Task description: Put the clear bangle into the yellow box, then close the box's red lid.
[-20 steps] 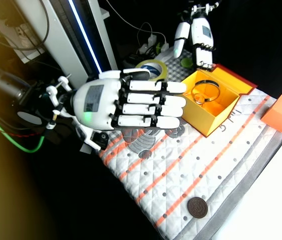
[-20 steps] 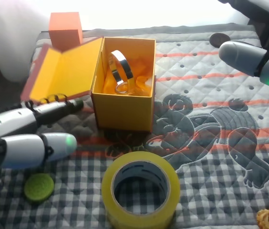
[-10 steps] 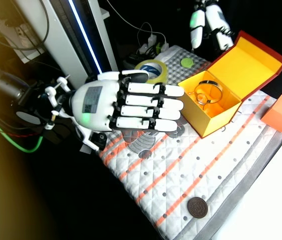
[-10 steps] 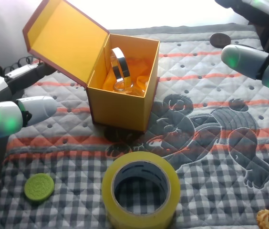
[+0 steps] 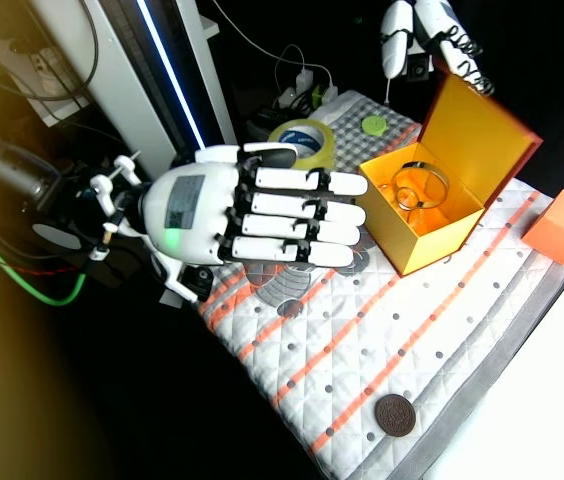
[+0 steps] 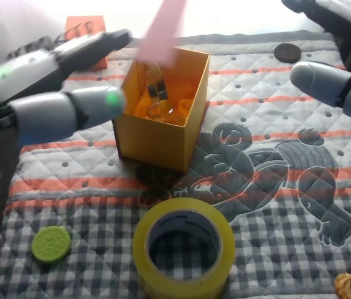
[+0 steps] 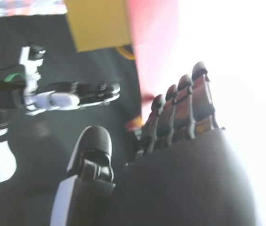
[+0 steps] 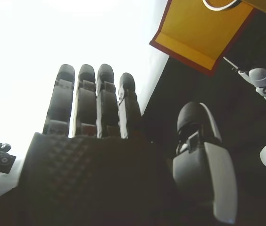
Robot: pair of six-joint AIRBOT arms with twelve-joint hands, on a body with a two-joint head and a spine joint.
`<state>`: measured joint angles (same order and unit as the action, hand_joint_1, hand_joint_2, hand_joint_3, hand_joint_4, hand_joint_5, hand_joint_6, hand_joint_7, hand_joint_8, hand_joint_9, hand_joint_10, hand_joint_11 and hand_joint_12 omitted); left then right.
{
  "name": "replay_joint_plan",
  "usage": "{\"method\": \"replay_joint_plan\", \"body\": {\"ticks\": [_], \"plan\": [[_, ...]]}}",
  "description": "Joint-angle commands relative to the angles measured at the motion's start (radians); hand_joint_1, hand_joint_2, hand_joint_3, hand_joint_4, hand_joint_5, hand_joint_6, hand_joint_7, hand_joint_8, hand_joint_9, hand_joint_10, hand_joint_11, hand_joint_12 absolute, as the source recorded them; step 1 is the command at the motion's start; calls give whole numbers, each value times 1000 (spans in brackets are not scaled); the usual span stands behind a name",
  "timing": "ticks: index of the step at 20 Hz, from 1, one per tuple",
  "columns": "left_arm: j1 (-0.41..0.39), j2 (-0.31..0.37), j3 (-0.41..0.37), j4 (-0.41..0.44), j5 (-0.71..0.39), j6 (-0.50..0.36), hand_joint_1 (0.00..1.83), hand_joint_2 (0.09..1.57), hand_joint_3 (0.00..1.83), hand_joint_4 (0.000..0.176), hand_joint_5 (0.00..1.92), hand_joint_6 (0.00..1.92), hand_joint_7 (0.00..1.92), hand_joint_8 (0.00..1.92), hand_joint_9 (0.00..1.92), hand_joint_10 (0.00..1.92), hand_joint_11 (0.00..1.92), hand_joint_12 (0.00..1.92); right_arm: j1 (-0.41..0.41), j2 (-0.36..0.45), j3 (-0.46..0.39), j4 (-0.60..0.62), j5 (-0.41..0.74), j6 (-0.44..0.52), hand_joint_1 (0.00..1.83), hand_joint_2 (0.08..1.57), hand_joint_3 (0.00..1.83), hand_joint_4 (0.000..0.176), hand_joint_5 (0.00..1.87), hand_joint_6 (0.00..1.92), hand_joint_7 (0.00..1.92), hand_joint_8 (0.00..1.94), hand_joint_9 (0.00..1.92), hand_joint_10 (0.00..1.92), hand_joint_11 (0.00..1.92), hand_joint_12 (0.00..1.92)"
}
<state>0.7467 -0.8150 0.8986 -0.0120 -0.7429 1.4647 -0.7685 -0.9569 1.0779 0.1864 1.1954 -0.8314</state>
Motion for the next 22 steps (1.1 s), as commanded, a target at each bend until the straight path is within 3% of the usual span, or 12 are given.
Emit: {"method": "replay_joint_plan", "body": {"ticks": [1,2,6,8,11,14,16,18,19,21,22], "plan": [[-29,-15,-1,67,-71,-29,0,1458,0,0,0,0,0,0,0,0,41,19,3,4,0,8,133,5,0,1284,4,51,204,5,231,3,144,8,53,46],[-52,-35,-1,147,-37,-81,0,1438,0,0,0,0,0,0,0,0,33,16,-1,5,-1,12,137,5,0,1290,5,62,216,8,244,7,162,14,71,55],[-53,-81,22,271,50,-241,0,1445,0,0,0,0,0,0,0,0,62,30,-9,9,-6,17,140,5,0,1307,9,48,218,6,258,9,161,9,60,54],[-50,-85,19,298,76,-243,0,1448,0,0,0,0,0,0,0,0,80,38,-13,11,-7,21,143,5,0,1318,11,67,222,5,251,4,150,3,35,45],[-49,-85,23,285,70,-243,0,1454,0,0,0,0,0,0,0,0,37,20,-16,13,-10,22,145,5,0,1322,9,72,227,6,259,6,152,2,27,44],[-47,-83,35,237,41,-243,0,1443,0,0,0,0,0,0,0,0,42,23,-20,16,-13,22,148,5,0,1318,4,68,229,5,269,8,165,7,47,55],[-35,-75,53,148,-20,-243,0,1428,0,0,0,0,0,0,0,0,55,29,-30,27,-23,21,168,5,0,1315,2,72,231,5,270,7,154,1,31,50],[-22,-59,67,53,-110,-243,0,1437,0,0,0,0,0,0,0,0,4,2,-49,47,-40,21,201,5,0,1290,0,94,228,3,267,4,146,0,14,45],[-11,-47,72,-1,-168,-243,0,1419,0,0,0,0,0,0,7,3,68,30,-61,58,-49,21,222,5,0,1269,0,99,231,4,274,6,154,3,33,53],[11,-32,73,-63,-245,-243,0,1358,0,0,0,0,0,0,0,0,71,32,-79,71,-61,21,249,5,4,1251,0,81,238,5,289,10,165,6,26,51],[26,-23,73,-101,-292,-243,0,1370,0,0,0,0,0,0,0,0,82,37,-89,80,-69,21,268,5,19,1258,0,90,251,7,303,11,168,5,43,58]]}}
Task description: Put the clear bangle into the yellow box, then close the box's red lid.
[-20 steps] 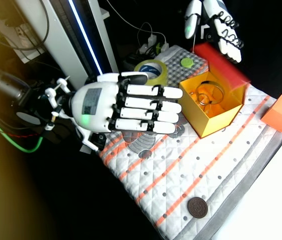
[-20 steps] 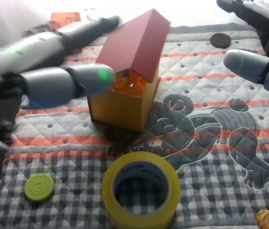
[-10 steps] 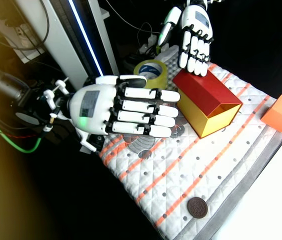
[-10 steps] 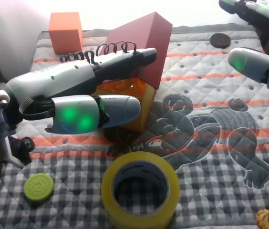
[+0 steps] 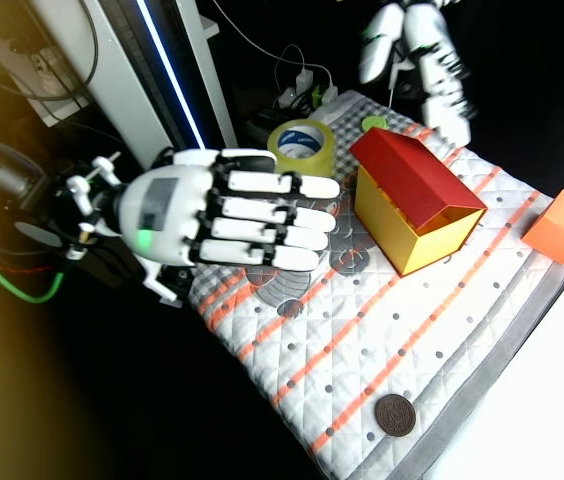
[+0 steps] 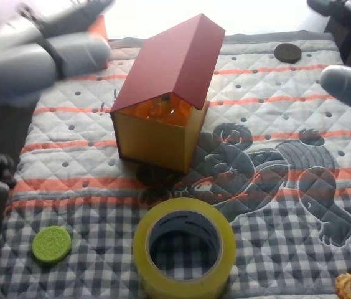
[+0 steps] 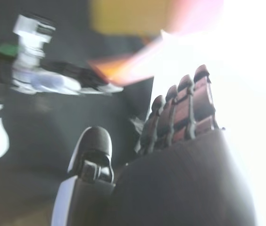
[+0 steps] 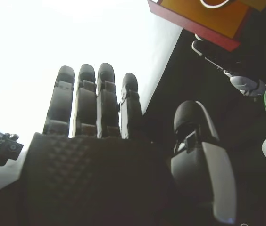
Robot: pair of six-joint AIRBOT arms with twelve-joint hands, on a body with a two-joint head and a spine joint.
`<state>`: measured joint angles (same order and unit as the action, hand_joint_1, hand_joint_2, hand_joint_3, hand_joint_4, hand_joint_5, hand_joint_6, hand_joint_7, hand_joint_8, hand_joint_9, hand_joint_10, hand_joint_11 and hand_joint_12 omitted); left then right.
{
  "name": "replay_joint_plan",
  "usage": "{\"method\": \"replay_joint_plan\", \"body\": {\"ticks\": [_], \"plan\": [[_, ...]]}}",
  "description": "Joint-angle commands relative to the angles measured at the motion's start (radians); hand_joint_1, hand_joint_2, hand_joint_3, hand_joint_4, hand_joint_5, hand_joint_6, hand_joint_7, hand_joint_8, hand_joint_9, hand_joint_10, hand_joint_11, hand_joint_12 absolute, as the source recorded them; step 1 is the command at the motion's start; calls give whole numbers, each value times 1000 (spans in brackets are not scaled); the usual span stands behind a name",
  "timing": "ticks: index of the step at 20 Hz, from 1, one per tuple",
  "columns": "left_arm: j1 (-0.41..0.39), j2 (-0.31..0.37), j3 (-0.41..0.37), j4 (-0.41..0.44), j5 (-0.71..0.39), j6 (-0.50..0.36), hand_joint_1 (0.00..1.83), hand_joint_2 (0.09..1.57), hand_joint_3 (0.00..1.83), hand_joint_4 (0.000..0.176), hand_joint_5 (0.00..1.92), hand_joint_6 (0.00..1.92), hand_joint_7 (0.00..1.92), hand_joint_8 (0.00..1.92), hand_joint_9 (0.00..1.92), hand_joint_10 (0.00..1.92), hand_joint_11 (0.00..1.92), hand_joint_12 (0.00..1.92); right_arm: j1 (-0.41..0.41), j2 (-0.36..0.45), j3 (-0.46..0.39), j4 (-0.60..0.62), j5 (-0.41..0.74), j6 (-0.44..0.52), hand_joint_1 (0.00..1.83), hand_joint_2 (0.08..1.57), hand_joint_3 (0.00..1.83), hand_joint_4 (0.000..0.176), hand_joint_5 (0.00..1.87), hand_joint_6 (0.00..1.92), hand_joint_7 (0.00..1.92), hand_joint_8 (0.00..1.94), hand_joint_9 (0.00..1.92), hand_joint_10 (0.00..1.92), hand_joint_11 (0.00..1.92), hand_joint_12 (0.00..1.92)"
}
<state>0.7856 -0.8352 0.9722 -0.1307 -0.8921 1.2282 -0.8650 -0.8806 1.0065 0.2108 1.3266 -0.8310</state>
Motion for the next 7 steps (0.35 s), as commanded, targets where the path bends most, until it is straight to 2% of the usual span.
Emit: {"method": "replay_joint_plan", "body": {"ticks": [1,3,4,5,7], "plan": [[4,5,-4,-15,-191,-7,0,1373,0,0,0,0,0,0,13,5,105,49,1,11,-4,-3,149,4,20,1261,0,103,261,9,312,11,151,0,34,54],[60,29,-26,-90,-321,-19,0,1407,0,0,0,0,0,0,59,21,129,62,-40,37,-31,0,191,4,46,1272,0,92,262,6,275,0,125,0,2,8],[94,38,-29,-105,-368,-57,51,1407,0,0,0,0,0,0,57,14,127,65,-70,51,-45,7,208,4,93,1275,0,84,264,5,281,3,138,5,20,10],[135,44,-26,-116,-412,-129,83,1391,0,0,0,0,0,0,55,9,118,66,-111,64,-62,21,228,4,123,1287,3,83,264,3,289,5,148,7,38,17],[211,51,-21,-133,-474,-239,276,1324,0,0,12,0,46,1,106,5,117,105,-168,77,-80,44,252,4,345,1272,0,33,244,2,296,5,182,15,62,30]]}}
